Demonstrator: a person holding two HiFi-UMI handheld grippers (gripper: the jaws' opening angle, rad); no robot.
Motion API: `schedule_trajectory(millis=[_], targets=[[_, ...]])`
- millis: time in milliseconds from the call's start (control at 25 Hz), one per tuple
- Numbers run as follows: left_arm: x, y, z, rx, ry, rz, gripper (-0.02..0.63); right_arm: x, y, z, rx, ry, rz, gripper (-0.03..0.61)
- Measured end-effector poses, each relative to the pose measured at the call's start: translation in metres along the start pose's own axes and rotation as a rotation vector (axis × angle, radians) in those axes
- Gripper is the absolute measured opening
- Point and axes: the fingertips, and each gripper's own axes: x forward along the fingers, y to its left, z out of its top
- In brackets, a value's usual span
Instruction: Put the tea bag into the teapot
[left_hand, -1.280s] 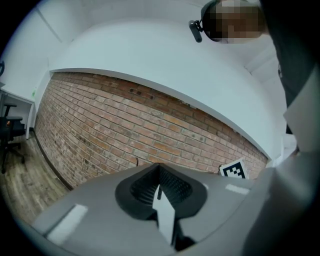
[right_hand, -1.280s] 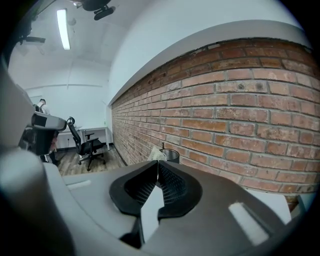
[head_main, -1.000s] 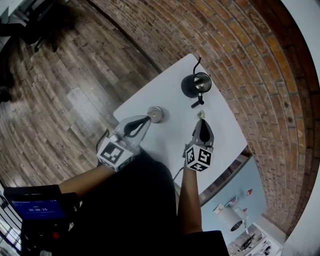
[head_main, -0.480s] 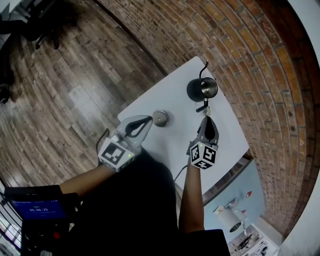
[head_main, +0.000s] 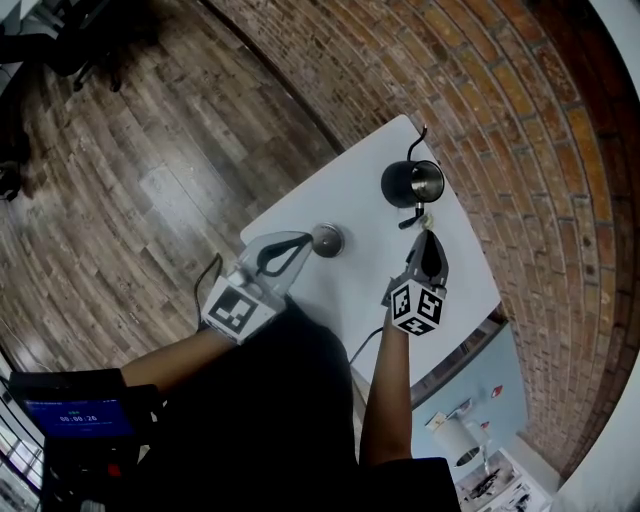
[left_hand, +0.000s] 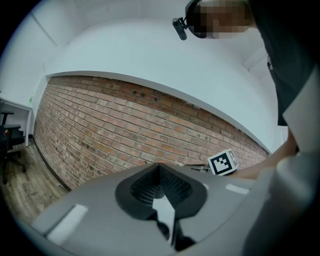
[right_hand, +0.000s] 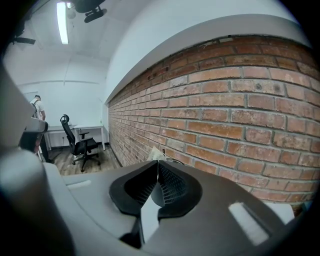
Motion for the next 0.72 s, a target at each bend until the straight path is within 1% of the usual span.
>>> schedule_trajectory(millis=[120,280,440,720], targets=[[0.003,0.000,-0.003,0.006,0.004,0.007,0.000,0.003,-0.009,0.000,0.002,0.001,-0.007,0.008],[0.000,0.000,-0.004,-0.017,0.001,0.011,0.000,0.009,-0.014,0.001,0.006,0.006,-0.009,0.008],[-0.004,0.003,-0.008,0.005,0.017,0.024,0.000,0.014,-0.013,0.001,0.006,0.008,0.000,0.008],[-0.006,0.002,-0.007,0.039,0.020,0.039,0.000,0.030,-0.018,0.002,0.012,0.013,0.006,0.008]])
